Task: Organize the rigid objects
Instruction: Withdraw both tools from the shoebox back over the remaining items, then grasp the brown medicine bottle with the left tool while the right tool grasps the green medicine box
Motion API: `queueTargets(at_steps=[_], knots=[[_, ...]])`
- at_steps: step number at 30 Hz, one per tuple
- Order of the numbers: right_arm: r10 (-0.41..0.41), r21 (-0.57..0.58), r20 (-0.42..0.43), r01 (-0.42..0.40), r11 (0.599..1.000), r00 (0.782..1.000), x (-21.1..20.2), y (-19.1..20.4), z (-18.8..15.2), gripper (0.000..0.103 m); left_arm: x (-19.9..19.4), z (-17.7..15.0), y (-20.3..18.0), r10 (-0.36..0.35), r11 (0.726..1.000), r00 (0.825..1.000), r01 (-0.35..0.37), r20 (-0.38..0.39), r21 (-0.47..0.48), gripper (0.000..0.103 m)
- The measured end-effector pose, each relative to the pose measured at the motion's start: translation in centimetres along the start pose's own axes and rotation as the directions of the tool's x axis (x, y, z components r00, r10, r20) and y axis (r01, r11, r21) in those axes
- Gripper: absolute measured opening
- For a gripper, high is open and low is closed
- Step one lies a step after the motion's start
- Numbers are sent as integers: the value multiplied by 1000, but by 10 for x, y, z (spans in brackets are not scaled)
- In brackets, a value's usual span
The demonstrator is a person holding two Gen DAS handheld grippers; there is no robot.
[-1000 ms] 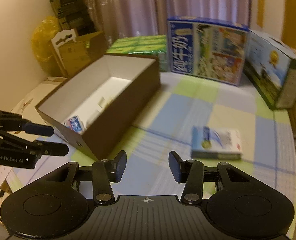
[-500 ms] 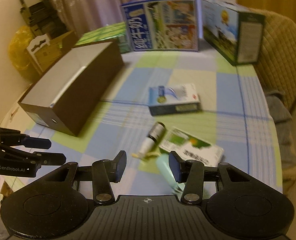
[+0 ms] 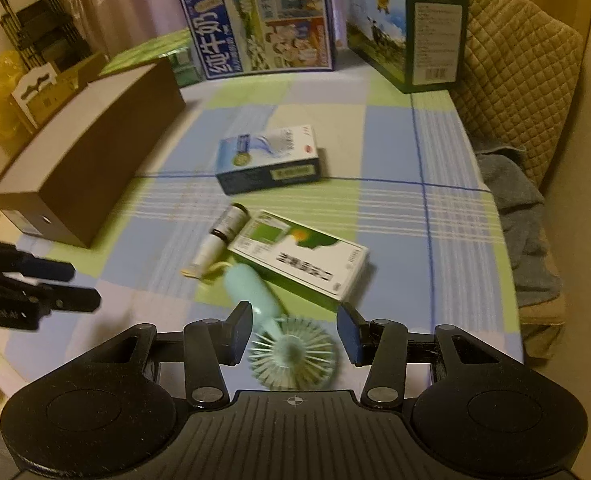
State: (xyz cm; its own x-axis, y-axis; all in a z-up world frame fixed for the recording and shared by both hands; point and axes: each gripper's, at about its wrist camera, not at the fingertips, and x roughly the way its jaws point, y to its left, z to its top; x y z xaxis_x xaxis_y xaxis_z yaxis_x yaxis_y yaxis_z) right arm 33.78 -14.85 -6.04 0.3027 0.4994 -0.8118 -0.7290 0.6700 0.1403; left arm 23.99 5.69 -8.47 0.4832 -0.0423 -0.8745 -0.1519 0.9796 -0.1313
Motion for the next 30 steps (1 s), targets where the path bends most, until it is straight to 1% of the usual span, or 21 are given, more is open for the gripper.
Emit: queueTargets(at_steps=[6, 13, 17, 25, 28, 30], knots=[[-6, -10, -14, 6, 1000, 1000, 8, -10, -2, 44, 11, 7, -3, -3, 1000, 1000, 3, -1, 3, 53], [24, -33, -24, -25, 999, 999, 18, -8, 0, 44, 22, 13, -6, 0, 1000, 1000, 0, -18, 12, 53], [30, -48, -15, -30, 998, 999, 24, -6, 3, 44, 29, 17, -6, 1, 1000, 1000, -1, -18, 25, 53], [25, -164, -16, -27, 986, 1000, 47, -5, 14, 44, 48, 27, -8, -11, 999, 1000, 12, -28, 36, 53], [47, -218, -2, -46, 975, 999, 55, -8, 16, 44, 56, 31, -9, -10, 999, 999, 12, -32, 35, 53], [54, -257, -10, -55, 965, 999, 60, -9, 17, 44, 60, 35, -9, -13, 999, 999, 14, -34, 33, 52]])
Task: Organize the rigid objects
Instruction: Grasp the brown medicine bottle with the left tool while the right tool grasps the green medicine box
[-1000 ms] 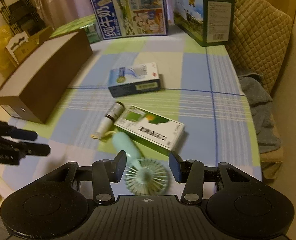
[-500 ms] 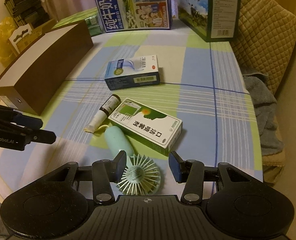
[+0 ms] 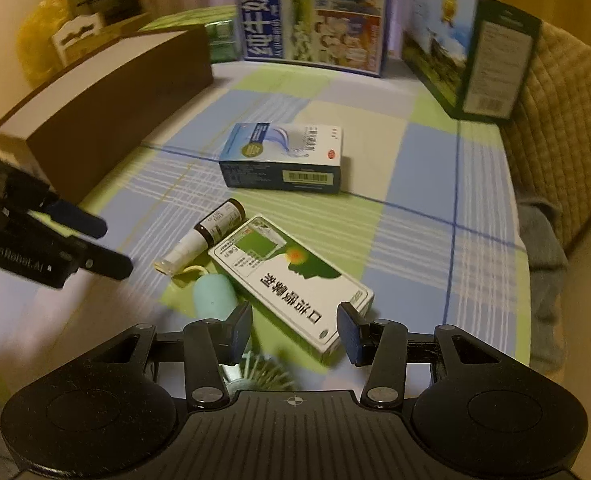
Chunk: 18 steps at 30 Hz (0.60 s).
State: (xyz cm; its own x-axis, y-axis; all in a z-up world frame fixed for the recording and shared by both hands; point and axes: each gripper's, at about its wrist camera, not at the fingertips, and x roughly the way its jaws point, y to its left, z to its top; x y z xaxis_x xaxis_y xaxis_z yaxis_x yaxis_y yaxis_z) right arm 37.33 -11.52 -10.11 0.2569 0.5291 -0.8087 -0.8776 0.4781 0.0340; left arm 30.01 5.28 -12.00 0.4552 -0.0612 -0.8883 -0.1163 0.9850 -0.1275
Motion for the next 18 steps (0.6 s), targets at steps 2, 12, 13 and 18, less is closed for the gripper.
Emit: queueTargets(at_steps=[2, 12, 13, 18], knots=[[15, -43, -7, -15, 999, 1000, 6, -2, 1, 45, 5, 3, 1, 2, 1000, 1000, -2, -5, -3, 52], [65, -243, -21, -69, 968, 998, 30, -5, 9, 70, 19, 9, 7, 14, 999, 999, -15, -37, -29, 52], [73, -254, -30, -78, 964, 997, 33, -5, 10, 70, 20, 9, 8, 16, 999, 999, -17, -39, -31, 52], [77, -284, -46, -87, 955, 996, 45, -7, 12, 70, 25, 11, 10, 22, 999, 999, -24, -46, -40, 51]])
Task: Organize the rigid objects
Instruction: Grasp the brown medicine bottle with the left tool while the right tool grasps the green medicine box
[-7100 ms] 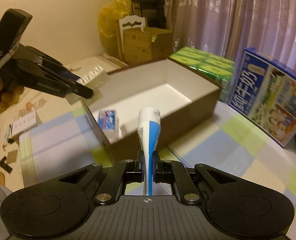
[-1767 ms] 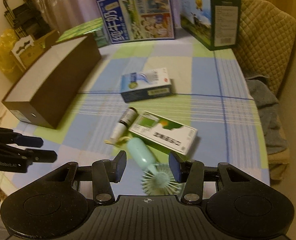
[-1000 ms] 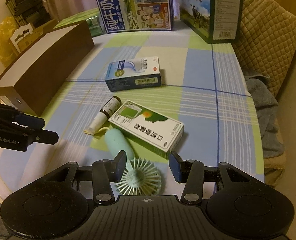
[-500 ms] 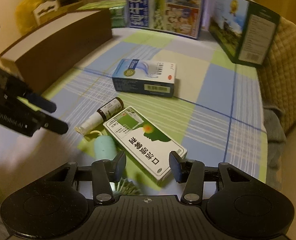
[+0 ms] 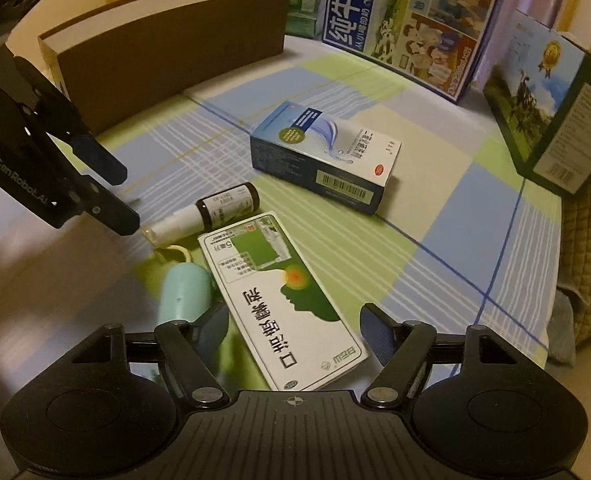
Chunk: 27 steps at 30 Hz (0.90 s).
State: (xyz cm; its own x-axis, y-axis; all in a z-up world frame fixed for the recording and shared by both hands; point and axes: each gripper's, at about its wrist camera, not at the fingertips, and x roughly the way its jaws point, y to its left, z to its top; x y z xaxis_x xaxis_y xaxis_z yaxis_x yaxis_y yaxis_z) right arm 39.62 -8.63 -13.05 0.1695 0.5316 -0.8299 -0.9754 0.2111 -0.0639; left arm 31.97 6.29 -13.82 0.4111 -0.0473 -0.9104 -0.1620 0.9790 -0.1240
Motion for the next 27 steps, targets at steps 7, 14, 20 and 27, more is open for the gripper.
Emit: queueTargets(at_steps=[7, 14, 20, 27], knots=[[-7, 41, -1, 7, 999, 1000, -1, -3, -3, 66, 5, 4, -3, -8, 1000, 1000, 8, -1, 9, 47], [-74, 140, -36, 79, 987, 997, -8, -12, -8, 57, 10, 13, -11, -32, 999, 999, 32, 4, 27, 47], [-132, 241, -69, 145, 959, 989, -17, -23, -17, 56, 18, 20, -14, -52, 998, 999, 52, 3, 32, 44], [-158, 326, -102, 183, 928, 982, -25, -27, -23, 56, 31, 29, -23, -45, 998, 999, 45, 4, 53, 39]])
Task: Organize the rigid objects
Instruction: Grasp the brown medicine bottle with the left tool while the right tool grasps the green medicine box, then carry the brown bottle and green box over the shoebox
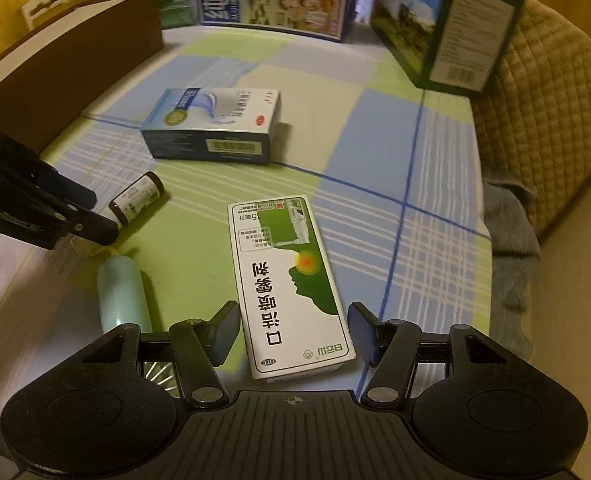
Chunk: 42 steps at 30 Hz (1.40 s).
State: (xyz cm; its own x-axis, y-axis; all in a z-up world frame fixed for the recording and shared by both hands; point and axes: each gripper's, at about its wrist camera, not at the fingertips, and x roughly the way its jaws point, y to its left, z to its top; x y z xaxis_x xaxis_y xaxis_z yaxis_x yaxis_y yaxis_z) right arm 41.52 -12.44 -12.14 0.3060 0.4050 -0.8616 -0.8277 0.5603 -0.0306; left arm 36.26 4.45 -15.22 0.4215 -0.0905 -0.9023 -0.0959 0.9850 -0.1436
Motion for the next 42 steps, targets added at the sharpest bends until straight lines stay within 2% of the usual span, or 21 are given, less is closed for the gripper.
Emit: queueTargets(at_steps=[4, 9, 19, 29, 42], knots=[[7, 33, -8, -7, 999, 1000, 2, -2, 0, 57, 9, 5, -5, 16, 1000, 1000, -16, -7, 18, 34], [28, 47, -6, -27, 998, 1000, 5, -4, 2, 57, 13, 6, -9, 41, 998, 999, -40, -6, 46, 19], [45, -3, -14, -45, 999, 999, 19, -2, 10, 58, 7, 0, 8, 80, 997, 997, -80, 9, 4, 19], [35, -5, -24, -35, 999, 999, 30, 0, 16, 58, -2, -8, 30, 133, 990, 991, -132, 11, -48, 19], [29, 5, 8, -29, 1000, 1000, 17, 6, 20, 52, -7, -6, 27, 128, 991, 991, -127, 33, -33, 19]])
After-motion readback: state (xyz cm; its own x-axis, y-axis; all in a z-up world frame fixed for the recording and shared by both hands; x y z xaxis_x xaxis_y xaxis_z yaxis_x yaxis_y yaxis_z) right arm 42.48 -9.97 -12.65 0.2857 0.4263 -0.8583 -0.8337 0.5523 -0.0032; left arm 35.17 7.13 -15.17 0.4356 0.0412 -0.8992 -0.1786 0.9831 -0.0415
